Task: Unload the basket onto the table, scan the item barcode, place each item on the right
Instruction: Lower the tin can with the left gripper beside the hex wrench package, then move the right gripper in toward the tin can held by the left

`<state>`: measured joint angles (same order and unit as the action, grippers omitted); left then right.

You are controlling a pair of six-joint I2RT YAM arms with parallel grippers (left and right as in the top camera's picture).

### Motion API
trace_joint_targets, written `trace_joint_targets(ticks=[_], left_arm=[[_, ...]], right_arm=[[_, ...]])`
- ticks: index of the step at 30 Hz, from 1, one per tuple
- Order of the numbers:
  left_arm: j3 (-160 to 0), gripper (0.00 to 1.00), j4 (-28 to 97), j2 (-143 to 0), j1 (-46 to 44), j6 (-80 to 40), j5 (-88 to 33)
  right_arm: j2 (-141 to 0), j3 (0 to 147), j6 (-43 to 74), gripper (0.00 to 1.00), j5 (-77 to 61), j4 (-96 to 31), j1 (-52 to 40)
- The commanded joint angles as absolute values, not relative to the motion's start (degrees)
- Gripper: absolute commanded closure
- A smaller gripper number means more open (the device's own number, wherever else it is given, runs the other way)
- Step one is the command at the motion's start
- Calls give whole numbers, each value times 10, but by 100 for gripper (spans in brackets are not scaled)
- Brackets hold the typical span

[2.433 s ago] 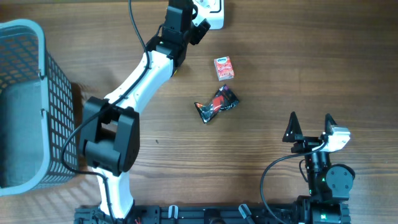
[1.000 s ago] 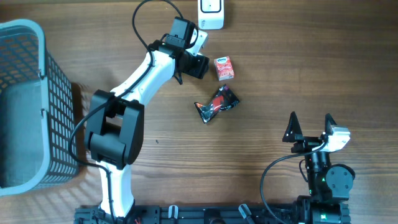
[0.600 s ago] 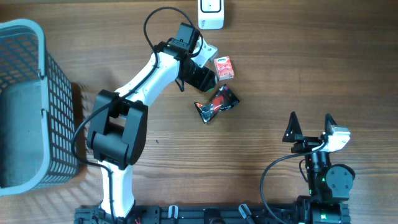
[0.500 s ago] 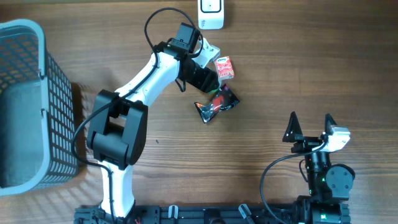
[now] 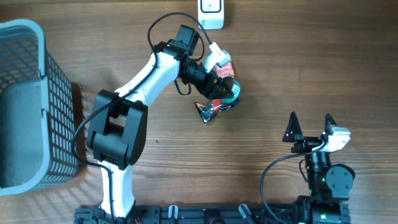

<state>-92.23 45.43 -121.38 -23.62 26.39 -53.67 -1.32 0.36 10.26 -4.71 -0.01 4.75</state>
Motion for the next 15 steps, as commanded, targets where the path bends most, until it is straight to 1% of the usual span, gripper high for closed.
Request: trace_joint_targets(ticks=[1,15], left_arm=[[-934,28,447,-1183,-235,298,-646],[-934,28,444,-1181,-235,296,-667]], right_arm=[[-14,3,107,0,-47,2,44],[-14,3,107,0,-47,2,44]])
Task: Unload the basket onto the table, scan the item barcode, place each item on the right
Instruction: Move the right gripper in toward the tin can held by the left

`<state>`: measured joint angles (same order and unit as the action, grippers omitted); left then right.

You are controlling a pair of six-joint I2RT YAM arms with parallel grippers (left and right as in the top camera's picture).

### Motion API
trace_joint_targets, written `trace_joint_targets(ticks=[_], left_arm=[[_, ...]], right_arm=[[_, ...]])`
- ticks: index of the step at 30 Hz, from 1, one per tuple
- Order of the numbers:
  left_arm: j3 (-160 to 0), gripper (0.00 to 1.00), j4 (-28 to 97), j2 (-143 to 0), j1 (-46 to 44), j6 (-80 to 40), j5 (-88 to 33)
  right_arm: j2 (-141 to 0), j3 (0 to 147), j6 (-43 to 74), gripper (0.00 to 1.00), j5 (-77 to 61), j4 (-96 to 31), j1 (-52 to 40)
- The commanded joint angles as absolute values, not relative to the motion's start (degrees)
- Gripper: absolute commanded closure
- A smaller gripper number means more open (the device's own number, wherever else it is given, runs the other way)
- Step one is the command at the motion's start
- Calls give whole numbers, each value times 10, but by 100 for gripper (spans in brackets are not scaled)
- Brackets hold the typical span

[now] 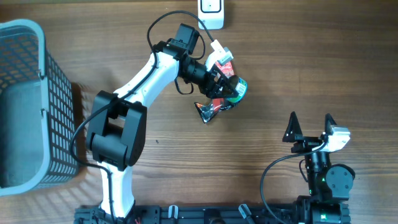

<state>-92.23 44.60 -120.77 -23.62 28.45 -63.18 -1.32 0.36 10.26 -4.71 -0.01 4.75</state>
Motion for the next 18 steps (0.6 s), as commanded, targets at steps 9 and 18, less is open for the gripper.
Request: trace_joint_targets(ticks=[9,18], left_arm=[[-934,28,444,-1181,-235,292,-667],[-934,29,439,-1181,-233,292,-666]], right_arm=[[-14,3,171,0,-54,4,45],[-19,4,272,0,-177,64,45]])
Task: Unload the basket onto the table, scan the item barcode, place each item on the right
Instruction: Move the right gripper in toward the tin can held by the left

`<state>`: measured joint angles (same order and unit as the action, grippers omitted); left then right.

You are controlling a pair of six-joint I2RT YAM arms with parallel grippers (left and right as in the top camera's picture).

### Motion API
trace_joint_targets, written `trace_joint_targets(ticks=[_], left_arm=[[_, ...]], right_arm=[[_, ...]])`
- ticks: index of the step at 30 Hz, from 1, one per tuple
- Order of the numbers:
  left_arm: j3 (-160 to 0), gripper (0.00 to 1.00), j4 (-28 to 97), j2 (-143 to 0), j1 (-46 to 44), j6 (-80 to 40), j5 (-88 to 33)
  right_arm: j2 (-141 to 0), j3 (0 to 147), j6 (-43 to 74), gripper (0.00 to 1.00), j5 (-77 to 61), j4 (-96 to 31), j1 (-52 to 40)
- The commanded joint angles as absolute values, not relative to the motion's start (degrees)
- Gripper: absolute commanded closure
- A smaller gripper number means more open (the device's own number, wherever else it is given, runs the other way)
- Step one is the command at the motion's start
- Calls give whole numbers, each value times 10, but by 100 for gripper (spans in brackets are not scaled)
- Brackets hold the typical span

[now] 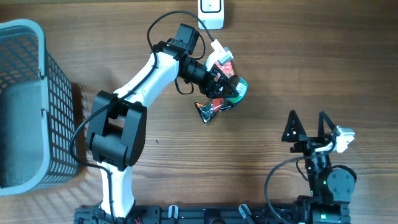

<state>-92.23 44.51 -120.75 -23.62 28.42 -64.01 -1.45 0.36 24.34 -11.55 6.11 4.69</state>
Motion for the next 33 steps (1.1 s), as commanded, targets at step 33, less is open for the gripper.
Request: trace_joint_targets(ticks=[33], left_arm=[[-934,29,429,-1181,-178,291,-643]], right_arm=[[-928,547,190,0,-576,-118,67]])
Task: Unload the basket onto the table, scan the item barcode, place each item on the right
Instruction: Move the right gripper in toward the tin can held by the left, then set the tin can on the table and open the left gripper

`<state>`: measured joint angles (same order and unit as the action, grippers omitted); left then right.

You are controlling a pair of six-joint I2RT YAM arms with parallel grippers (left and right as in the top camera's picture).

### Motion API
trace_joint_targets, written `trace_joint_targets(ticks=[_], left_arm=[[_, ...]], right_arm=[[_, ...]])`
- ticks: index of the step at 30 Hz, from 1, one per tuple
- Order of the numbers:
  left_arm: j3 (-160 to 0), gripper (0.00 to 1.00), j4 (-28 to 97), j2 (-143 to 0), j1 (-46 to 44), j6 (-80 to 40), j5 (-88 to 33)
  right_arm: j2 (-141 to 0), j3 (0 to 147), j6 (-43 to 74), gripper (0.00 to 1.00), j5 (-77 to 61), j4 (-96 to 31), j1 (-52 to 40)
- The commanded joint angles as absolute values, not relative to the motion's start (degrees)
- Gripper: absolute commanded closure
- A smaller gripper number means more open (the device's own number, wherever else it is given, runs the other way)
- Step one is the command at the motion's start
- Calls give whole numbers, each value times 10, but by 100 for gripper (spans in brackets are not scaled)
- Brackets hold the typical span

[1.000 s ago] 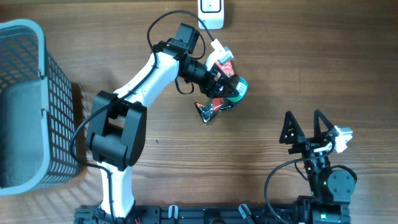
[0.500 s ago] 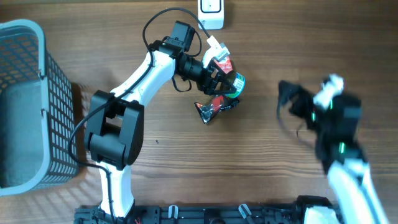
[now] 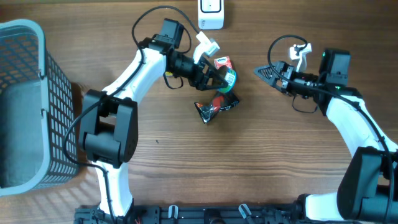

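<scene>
My left gripper (image 3: 214, 73) is shut on a small container (image 3: 227, 70) with a red label and a green end, held just above the table in the upper middle. A dark snack packet (image 3: 215, 107) lies on the table just below it. The white scanner (image 3: 210, 12) stands at the far edge, a little up and left of the held container. My right gripper (image 3: 261, 71) points left, level with the container and a short gap to its right. Its fingers overlap as one black wedge from above, so the gap between them is hidden.
A tall grey mesh basket (image 3: 28, 93) fills the left edge of the wooden table (image 3: 186, 168). The left arm reaches from the near edge up to the middle. The right arm reaches from the right near corner, with its cable looped above the wrist.
The right arm has left its place near the front right and now reaches up to the right of the container. The left gripper has moved slightly left and up, with the container turned.
The left gripper held the container over the snack packet, below the scanner, while the right gripper stood open at the front right. The container shifted and tilted slightly over the following moments. Now the right gripper is beside it and the container sits nearer the scanner.
</scene>
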<state>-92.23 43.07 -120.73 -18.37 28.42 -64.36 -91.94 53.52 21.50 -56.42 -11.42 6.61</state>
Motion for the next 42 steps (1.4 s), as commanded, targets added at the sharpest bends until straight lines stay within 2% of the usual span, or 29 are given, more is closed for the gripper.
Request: trace_joint_targets(ticks=[1,11,17,22,26,32,37,42], left_arm=[[-934,32,429,-1181,-178,286,-622],[-934,29,417,-1181,-228,189,-265],[-934,28,384,-1181,-242,160,-148],[-934,28,385,-1181,-239,153,-130],[-934,28,389,-1181,-250,149,-168],[-934,27,400,-1181,-301,176,-183],[-934,25,387,-1181,-339,182,-137],[-934,23,368,-1181,-353,182,-130]], right_arm=[[-928,547,182,0,-567,-118,67],[-928,547,178,0,-552,-117,67],[-928,547,179,0,-552,-131,67],[-928,547,154,0,-552,-151,64],[-928,547,151,0,-538,-157,64],[-928,547,150,0,-494,-170,64],[-928,547,150,0,-475,-182,66],[-928,548,200,0,-406,-213,90]])
